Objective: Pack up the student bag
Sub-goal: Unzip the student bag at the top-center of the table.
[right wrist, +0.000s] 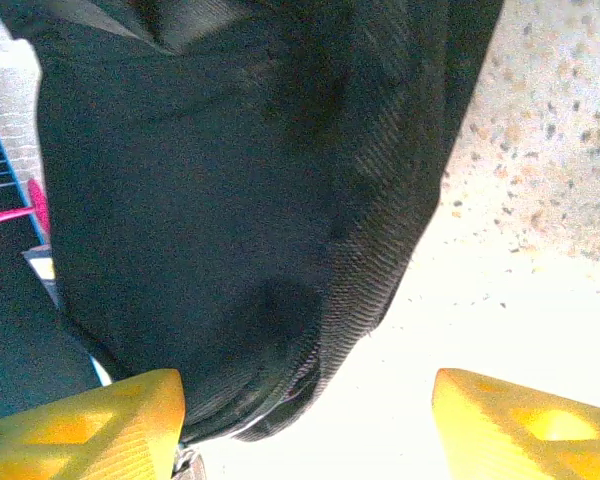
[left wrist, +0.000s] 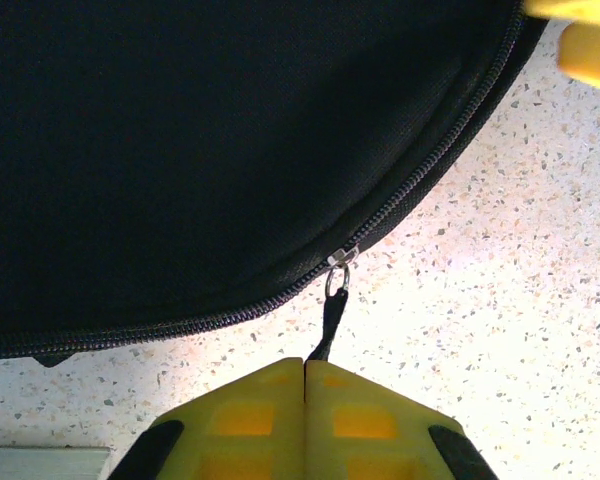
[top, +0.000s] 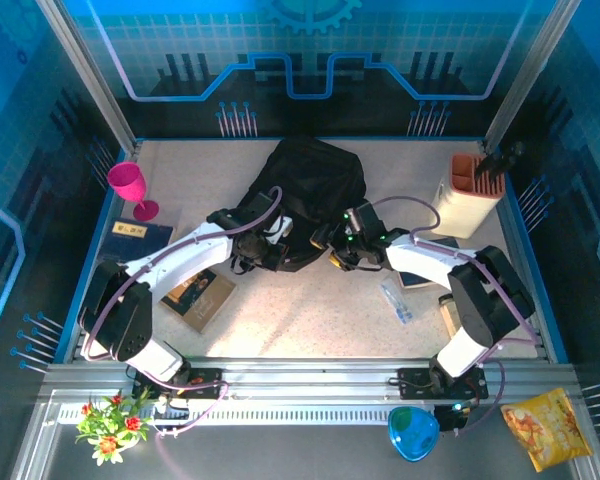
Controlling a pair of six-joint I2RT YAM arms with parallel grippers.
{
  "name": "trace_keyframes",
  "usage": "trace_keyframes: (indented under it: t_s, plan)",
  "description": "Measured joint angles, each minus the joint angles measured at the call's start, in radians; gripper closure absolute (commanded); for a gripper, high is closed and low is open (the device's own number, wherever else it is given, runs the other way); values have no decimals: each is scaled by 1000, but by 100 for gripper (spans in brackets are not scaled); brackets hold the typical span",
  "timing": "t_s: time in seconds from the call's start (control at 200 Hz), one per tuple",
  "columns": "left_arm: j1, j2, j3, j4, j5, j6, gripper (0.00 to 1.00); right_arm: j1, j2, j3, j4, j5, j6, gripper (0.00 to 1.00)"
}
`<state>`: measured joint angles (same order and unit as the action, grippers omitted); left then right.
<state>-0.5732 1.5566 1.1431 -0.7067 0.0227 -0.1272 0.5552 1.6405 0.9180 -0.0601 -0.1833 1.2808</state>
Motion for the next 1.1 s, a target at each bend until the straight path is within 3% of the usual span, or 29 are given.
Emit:
trace_keyframes:
  t_s: [0.195, 0.31, 0.435, 0.84, 0.935, 1.101]
  plan:
    - [0, 0, -1, 1, 0, 0, 100, 18, 97, 47, -8, 23, 32, 68]
    - [0, 0, -1, -5, -16, -1, 100, 18, 104, 64, -28, 58, 20, 90]
    - [0, -5, -8, -26, -80, -5, 100, 7, 103, 80, -72, 110, -29, 95]
    - [28, -9, -45, -18, -156, -27, 100, -130, 152, 175, -178, 158, -264, 92]
    - [28, 2, -47, 20, -112, -26, 100, -163, 183, 219, -187, 154, -322, 80]
    - [27, 56, -36, 47, -27, -22, 100, -196, 155, 215, -185, 150, -356, 47]
